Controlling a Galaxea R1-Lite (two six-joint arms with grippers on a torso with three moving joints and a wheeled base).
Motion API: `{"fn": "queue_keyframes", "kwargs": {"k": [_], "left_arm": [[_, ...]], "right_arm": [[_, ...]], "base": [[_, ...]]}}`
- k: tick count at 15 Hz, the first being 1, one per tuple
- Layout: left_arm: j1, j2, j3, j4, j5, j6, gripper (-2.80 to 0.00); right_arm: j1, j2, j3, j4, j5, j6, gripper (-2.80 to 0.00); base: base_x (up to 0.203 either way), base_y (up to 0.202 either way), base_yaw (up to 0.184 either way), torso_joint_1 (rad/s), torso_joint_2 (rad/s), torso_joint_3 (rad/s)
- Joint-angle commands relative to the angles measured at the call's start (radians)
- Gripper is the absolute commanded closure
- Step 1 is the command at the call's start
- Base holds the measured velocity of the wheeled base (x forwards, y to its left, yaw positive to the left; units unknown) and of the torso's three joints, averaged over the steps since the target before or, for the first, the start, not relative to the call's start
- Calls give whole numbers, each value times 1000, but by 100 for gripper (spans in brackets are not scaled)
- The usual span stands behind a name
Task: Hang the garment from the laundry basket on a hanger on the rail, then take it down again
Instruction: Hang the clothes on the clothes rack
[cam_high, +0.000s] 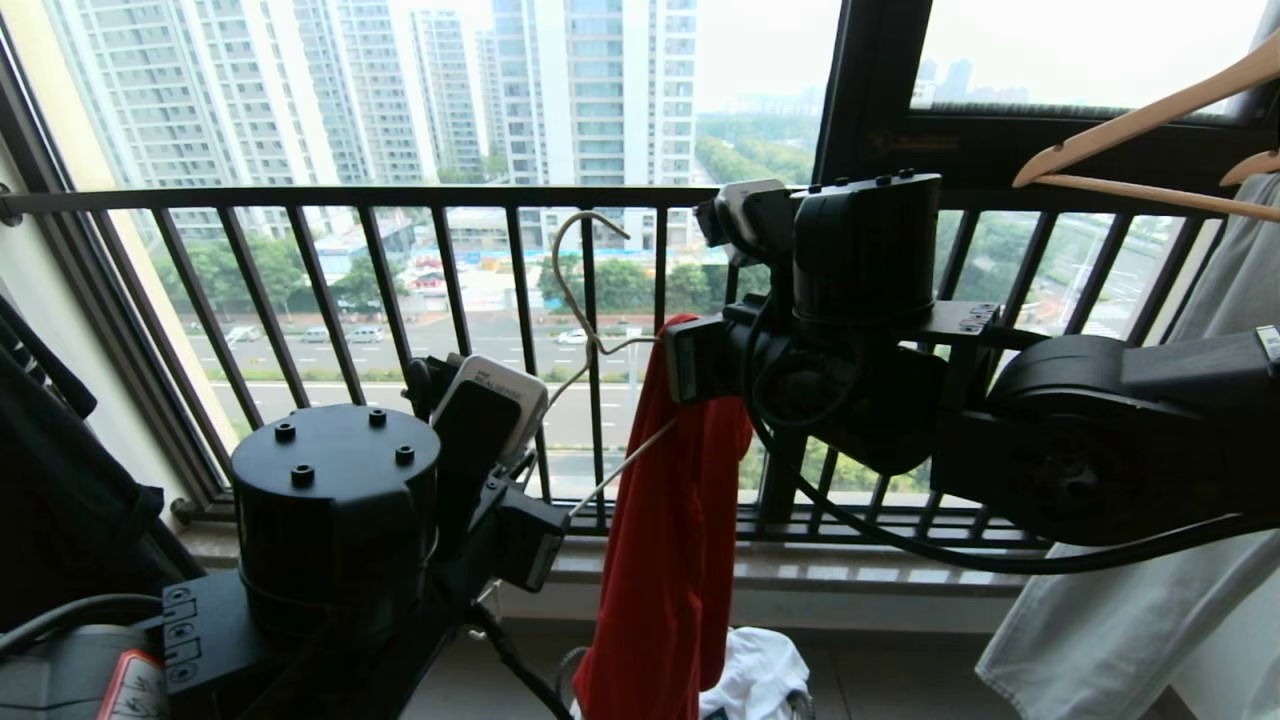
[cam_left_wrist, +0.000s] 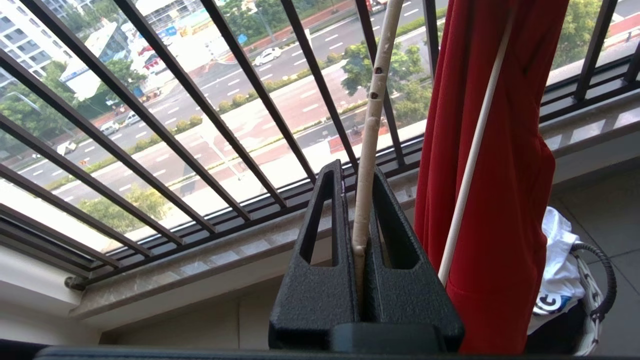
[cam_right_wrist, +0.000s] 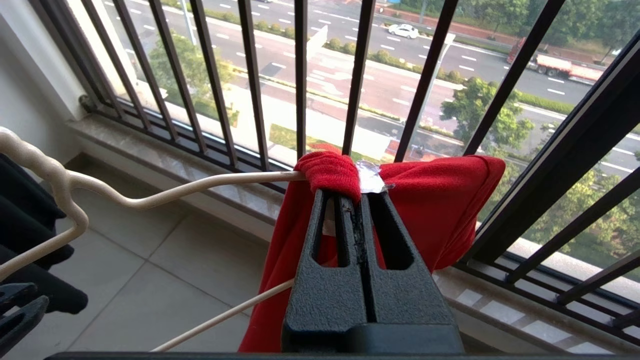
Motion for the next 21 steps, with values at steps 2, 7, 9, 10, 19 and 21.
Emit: {"fn": "queue_keyframes", "kwargs": {"k": [2,7,9,10,19,21], "left_arm": [[-5,63,18,-57,6,16,0],[-6,100,15,-86,7,7,0],[-5,132,17,-174,9,14,0],[-5,151,17,-227,21,16,0],[-5,208,13,-398,20,-15,0],[-4,253,11,-483,21,-11,0]], "right_arm": [[24,8,-10,-5,-3,32,0],[55,8,1,-62,-4,54,0],[57,8,2,-63,-4,55,0],[60,8,2,-63,-4,55,0],[62,8,-1,-116,-35,54,0],[62,6,-1,-117,-37,54,0]], "base": [[0,0,0,0,0,0],[0,0,0,0,0,0],[0,0,0,0,0,0],[0,0,0,0,0,0],[0,0,0,0,0,0],[0,0,0,0,0,0]]}}
